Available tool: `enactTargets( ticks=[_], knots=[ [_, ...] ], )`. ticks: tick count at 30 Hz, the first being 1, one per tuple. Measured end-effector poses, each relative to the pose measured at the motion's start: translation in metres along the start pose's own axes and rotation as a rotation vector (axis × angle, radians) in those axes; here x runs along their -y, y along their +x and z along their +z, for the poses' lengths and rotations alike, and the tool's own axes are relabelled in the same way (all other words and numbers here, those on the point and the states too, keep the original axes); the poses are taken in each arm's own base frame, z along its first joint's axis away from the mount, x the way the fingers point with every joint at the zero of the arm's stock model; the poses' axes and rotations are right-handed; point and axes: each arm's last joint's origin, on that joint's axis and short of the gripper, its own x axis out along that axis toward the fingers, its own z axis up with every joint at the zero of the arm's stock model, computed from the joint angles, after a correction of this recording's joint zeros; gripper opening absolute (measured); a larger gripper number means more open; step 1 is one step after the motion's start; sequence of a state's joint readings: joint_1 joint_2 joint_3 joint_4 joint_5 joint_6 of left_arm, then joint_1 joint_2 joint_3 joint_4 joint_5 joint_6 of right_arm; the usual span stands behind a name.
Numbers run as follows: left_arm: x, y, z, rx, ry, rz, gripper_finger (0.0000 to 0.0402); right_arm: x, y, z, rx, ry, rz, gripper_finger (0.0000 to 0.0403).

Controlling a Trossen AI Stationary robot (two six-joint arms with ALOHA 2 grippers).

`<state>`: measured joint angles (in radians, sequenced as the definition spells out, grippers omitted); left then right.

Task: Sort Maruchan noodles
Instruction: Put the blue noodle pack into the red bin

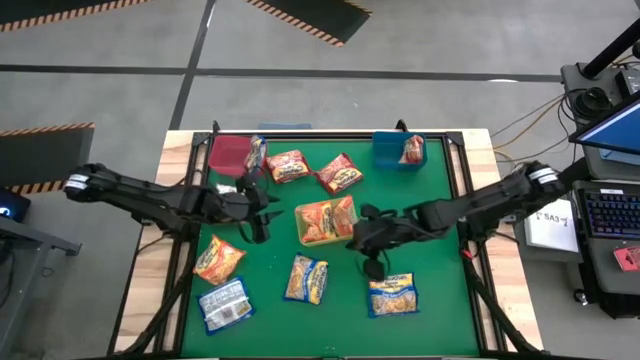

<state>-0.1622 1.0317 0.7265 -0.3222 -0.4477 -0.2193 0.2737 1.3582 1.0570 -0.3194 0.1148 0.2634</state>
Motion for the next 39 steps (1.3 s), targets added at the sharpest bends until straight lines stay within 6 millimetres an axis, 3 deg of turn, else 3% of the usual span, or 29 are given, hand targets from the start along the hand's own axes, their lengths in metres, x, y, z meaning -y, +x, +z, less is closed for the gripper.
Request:
enactTargets(
  ticks=[6,15,24,31,39],
  knots=[
    [0.014,0.015,-0.001,-0.132,-0.148,-0.169,0.0146,0.006,-0.011,-0.015,0.216,-0.125,0.02,0.0009],
    [0.046,0.046,0.002,-0.429,-0.392,-0.471,0.0146,0.008,-0.065,0.0,0.454,-0.364,0.007,0.0009],
    [0.079,0.075,-0.01,-0.595,-0.546,-0.419,0.0152,0.006,-0.083,-0.015,0.514,-0.541,0.068,0.0009],
    [0.104,0.078,0.006,-0.574,-0.604,-0.407,0.0169,0.008,-0.082,-0.033,0.597,-0.664,0.115,0.0009],
    [0.139,0.076,-0.013,-0.643,-0.709,-0.355,0.0209,0.012,-0.1,-0.04,0.676,-0.658,0.114,0.0009]
  ],
)
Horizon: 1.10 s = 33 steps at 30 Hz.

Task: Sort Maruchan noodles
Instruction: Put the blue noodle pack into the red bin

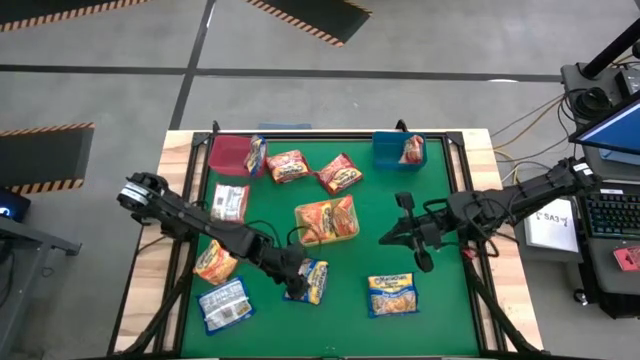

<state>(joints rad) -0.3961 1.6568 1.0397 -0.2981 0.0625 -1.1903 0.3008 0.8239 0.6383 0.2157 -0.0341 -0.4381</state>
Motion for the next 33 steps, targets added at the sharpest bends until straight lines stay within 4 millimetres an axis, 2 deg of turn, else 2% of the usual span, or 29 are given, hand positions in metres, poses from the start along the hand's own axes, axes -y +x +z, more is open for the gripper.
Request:
enactTargets(
  ticks=[5,11,14,17,20,24,28,33],
  knots=[
    [0.008,0.009,-0.019,0.047,-0.114,0.007,0.0236,0.003,-0.01,0.006,0.04,0.015,-0.028,0.0009],
    [0.01,0.006,-0.03,0.211,-0.224,0.043,0.0239,0.003,-0.016,0.007,0.036,-0.004,-0.027,0.0009],
    [0.01,0.008,-0.032,0.24,-0.209,0.055,0.0239,0.003,-0.016,0.007,0.032,-0.019,-0.026,0.0009],
    [0.01,0.013,-0.037,0.239,-0.076,0.078,0.0239,0.003,-0.016,0.007,0.034,-0.034,-0.028,0.0009],
    [0.011,0.019,-0.049,0.237,0.036,0.1,0.0239,0.003,-0.016,0.007,0.035,-0.042,-0.029,0.0009],
    [0.008,0.026,-0.062,0.275,0.098,0.152,0.0239,0.004,-0.017,0.008,0.04,-0.054,-0.032,0.0009],
    [0.004,0.031,-0.065,0.334,0.081,0.202,0.0239,0.004,-0.017,0.008,0.041,-0.054,-0.033,0.0009],
    [-0.005,0.032,-0.059,0.384,-0.043,0.263,0.0239,0.004,-0.017,0.008,0.042,-0.041,-0.033,0.0009]
  ],
)
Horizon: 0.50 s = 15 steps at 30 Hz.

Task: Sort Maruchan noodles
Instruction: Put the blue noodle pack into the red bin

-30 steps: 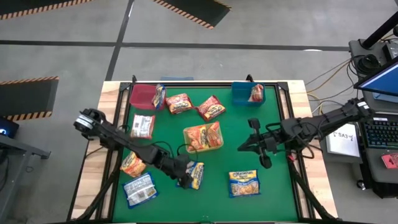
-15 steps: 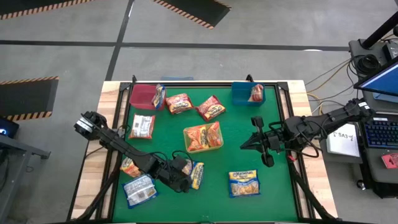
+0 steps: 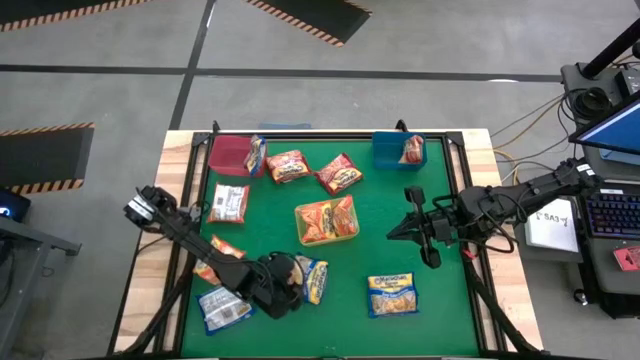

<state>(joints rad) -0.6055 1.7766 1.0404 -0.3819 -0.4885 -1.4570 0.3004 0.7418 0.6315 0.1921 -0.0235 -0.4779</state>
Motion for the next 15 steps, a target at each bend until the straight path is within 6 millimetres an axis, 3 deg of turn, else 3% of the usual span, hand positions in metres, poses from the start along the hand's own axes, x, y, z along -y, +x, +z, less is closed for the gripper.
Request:
enactTargets(
  ticks=[15],
  knots=[
    [-0.0097,0.0081,0.0047,0.008,-0.1,0.046,0.0241,-0.001,0.0001,-0.0018,-0.02,0.063,0.01,0.0009]
  ],
)
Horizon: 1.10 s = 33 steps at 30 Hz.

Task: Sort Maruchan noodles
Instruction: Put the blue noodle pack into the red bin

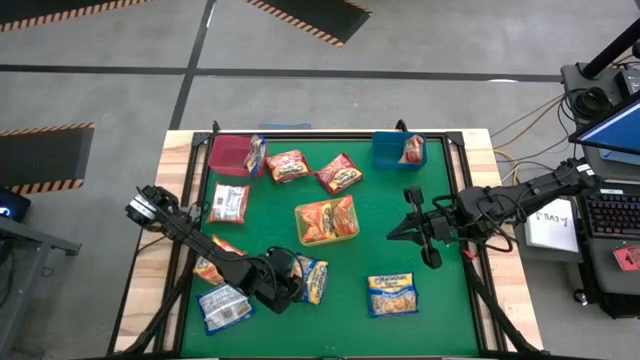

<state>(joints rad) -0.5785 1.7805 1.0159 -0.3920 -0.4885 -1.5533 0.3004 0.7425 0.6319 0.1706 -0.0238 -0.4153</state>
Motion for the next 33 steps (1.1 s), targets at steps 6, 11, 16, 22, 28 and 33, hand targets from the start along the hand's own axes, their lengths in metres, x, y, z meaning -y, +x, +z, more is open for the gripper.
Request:
enactTargets(
  ticks=[6,11,16,22,28,33],
  knots=[
    [-0.002,0.002,-0.001,0.003,-0.006,-0.009,0.0241,0.0,0.0,-0.001,-0.011,0.026,0.005,0.0009],
    [-0.001,0.01,-0.005,0.015,-0.01,-0.028,0.0241,-0.001,0.0,-0.002,-0.019,0.051,0.008,0.0009],
    [0.003,0.026,-0.013,0.031,-0.03,-0.067,0.0241,-0.002,0.0,-0.004,-0.039,0.08,0.017,0.0009],
    [0.005,0.032,-0.016,0.03,-0.038,-0.086,0.0224,-0.002,0.0,-0.004,-0.039,0.108,0.017,0.0009],
    [0.005,0.032,-0.016,0.017,-0.03,-0.087,0.0172,-0.002,0.0,-0.004,-0.043,0.119,0.018,0.0009],
    [0.005,0.032,-0.016,0.006,-0.017,-0.089,0.0112,-0.002,0.0,-0.004,-0.043,0.119,0.018,0.0009]
  ],
)
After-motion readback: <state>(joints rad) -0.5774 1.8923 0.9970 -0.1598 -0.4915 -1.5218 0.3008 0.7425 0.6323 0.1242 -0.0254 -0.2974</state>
